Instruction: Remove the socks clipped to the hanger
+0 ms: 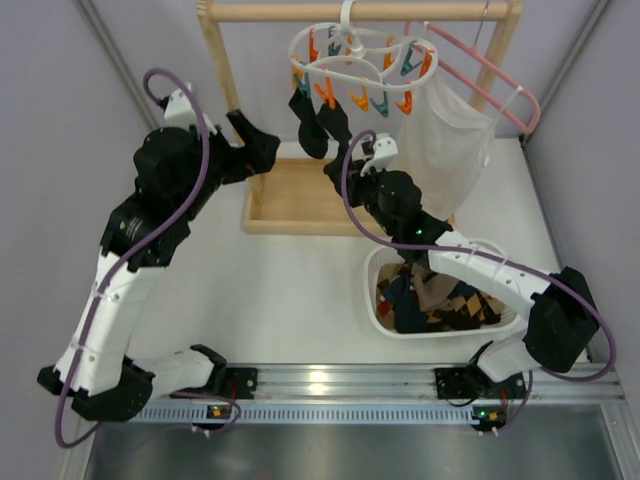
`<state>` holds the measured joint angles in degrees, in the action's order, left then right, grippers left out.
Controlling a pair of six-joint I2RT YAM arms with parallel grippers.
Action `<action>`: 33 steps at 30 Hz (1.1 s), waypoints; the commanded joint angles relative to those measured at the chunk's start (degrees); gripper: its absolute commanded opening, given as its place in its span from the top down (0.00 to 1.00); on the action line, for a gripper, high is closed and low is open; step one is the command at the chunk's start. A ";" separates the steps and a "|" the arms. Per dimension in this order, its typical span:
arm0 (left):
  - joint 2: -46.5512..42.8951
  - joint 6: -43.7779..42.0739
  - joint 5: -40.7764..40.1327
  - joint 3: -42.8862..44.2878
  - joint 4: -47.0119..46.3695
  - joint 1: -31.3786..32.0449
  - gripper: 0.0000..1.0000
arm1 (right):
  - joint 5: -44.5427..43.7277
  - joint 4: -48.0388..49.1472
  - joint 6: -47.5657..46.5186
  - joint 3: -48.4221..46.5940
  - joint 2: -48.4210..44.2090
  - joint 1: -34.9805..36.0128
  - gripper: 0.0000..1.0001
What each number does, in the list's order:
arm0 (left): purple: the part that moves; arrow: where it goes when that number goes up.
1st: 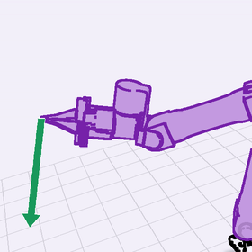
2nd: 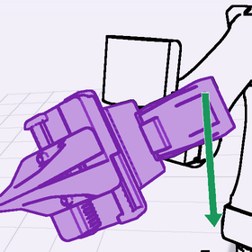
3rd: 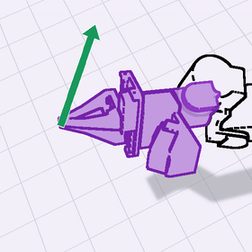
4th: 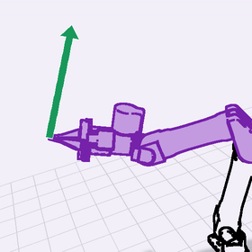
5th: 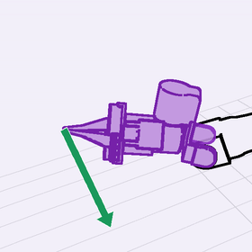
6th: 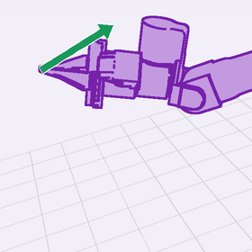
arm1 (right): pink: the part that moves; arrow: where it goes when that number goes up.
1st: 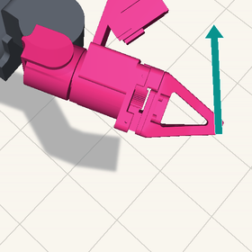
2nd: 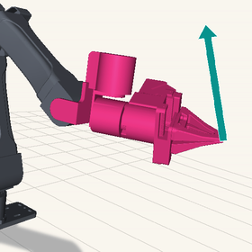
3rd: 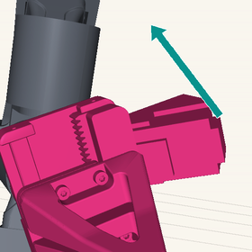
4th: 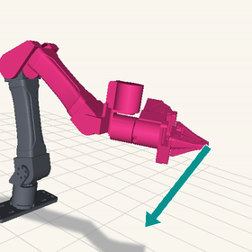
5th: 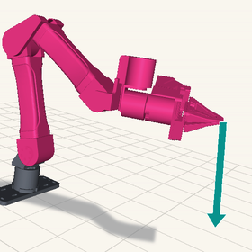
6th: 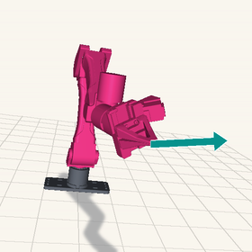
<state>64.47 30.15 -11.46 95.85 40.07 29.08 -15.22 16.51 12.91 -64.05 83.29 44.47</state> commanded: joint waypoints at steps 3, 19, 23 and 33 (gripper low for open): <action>13.65 0.52 4.78 17.24 -2.19 0.10 0.02 | 4.32 0.01 1.59 0.68 -4.26 1.59 1.00; 34.32 -2.37 8.04 36.42 -4.74 0.80 0.03 | 8.28 -2.10 3.27 -0.02 -7.70 1.94 1.00; 36.25 -4.48 6.80 36.86 -5.62 0.71 0.06 | 8.81 -2.63 3.18 -0.72 -7.17 1.85 1.00; 40.21 -6.95 7.24 38.71 -8.87 0.72 0.18 | 10.13 -2.45 3.97 -0.90 -7.35 1.94 1.00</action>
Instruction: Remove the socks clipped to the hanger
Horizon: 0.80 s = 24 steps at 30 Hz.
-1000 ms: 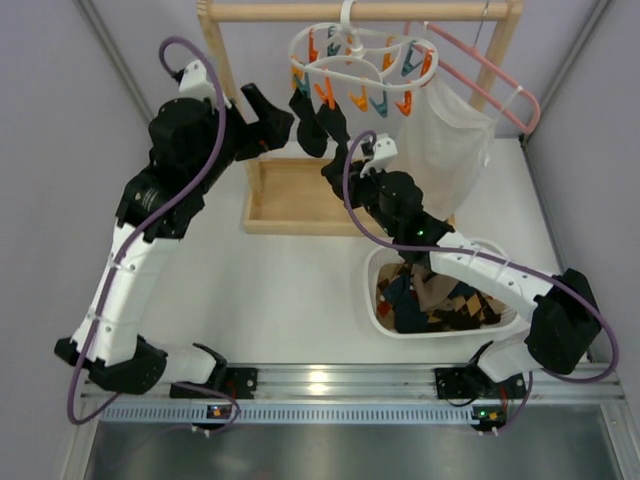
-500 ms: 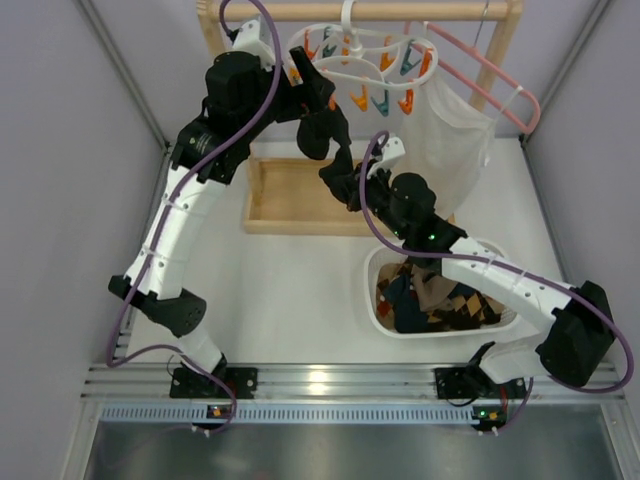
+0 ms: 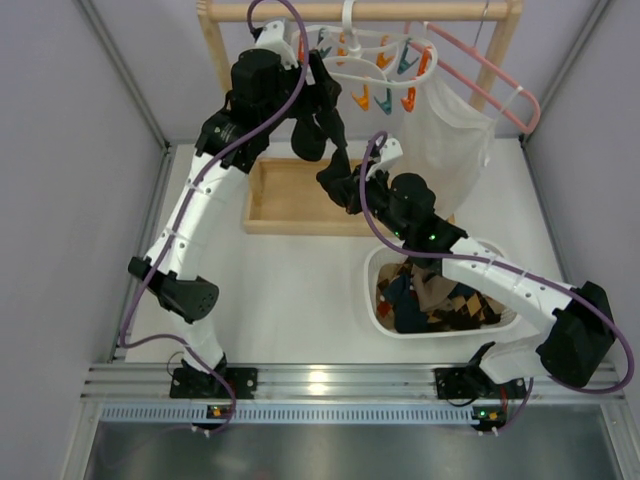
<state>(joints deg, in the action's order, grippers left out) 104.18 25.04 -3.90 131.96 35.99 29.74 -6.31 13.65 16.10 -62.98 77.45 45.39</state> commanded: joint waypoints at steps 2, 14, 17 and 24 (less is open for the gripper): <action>0.85 -2.27 -0.40 2.69 -5.49 0.06 0.20 | 1.56 0.33 0.95 -2.15 -1.34 1.02 1.00; 3.57 -3.59 -1.46 4.53 -6.54 0.15 0.49 | 1.56 -0.29 0.69 -2.24 -2.04 1.46 1.00; 3.75 -4.03 -1.28 4.53 -6.63 0.06 0.65 | 1.03 -0.29 0.51 -1.45 -2.74 1.37 1.00; 3.31 -4.12 -1.02 3.92 -6.54 0.15 0.85 | -0.63 -1.78 -0.54 2.15 -7.22 1.46 1.00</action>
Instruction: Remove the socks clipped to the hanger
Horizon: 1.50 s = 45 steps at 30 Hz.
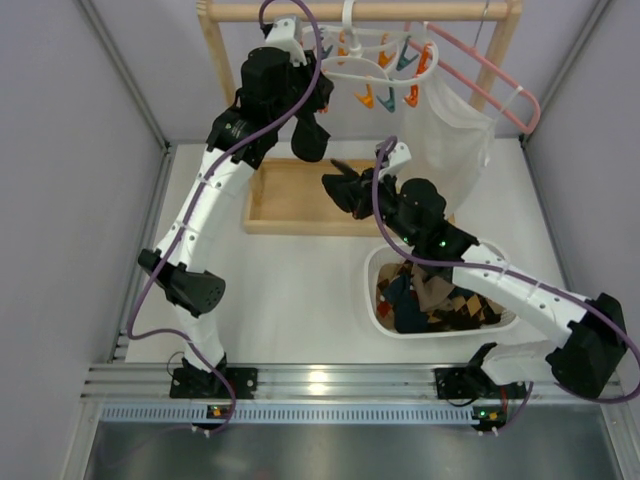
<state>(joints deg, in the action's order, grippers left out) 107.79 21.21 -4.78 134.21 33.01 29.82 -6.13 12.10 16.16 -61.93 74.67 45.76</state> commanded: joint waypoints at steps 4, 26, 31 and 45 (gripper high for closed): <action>-1.61 0.41 0.64 0.26 -3.66 0.06 0.71 | -2.83 -4.43 -2.10 3.92 -9.53 0.91 1.00; -30.34 2.69 -11.57 -30.65 -3.57 0.15 0.02 | -28.32 -72.38 9.41 -0.47 -24.59 0.47 1.00; -41.66 5.59 -8.76 -40.06 -3.57 0.15 0.02 | -27.89 -71.35 10.03 1.98 -20.45 -0.49 1.00; -66.29 -1.08 -7.71 -60.38 2.49 0.06 0.02 | -3.03 -43.14 5.37 20.00 0.20 -15.78 1.00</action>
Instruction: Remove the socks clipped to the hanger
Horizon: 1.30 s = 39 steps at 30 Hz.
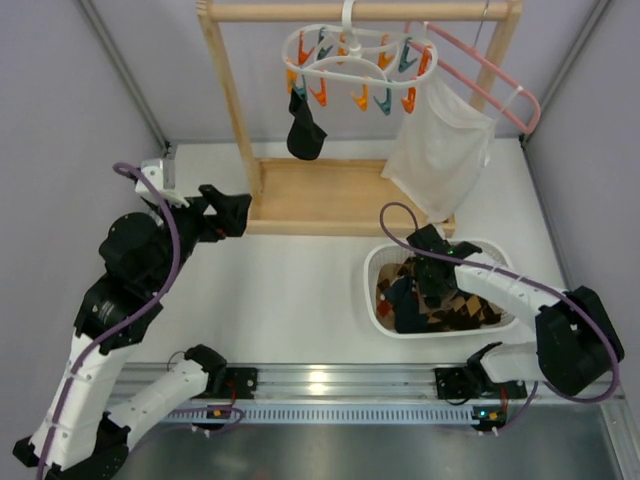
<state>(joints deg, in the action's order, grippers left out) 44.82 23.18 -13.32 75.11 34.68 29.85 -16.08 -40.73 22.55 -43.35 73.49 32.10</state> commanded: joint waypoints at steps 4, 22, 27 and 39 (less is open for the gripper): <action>-7.99 -4.11 -0.12 -6.89 0.74 0.12 0.02 | 10.62 10.76 -1.28 2.05 1.31 -2.92 1.00; -8.43 -5.25 -7.07 -14.82 0.74 0.04 0.02 | 6.32 -7.25 -3.38 -9.29 -19.51 -2.74 0.26; -11.06 -6.57 -7.07 -16.83 0.74 0.12 0.02 | 14.83 -4.11 -7.95 -14.20 -23.13 -2.83 0.01; -15.81 -3.49 -15.25 -23.69 0.57 -0.05 0.02 | 31.46 60.66 -6.11 -2.69 -17.99 -2.39 0.01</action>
<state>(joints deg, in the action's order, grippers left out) 30.63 19.79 -26.50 51.70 36.80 29.85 12.19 -3.53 16.16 -45.21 49.93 29.50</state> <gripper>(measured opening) 0.984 0.993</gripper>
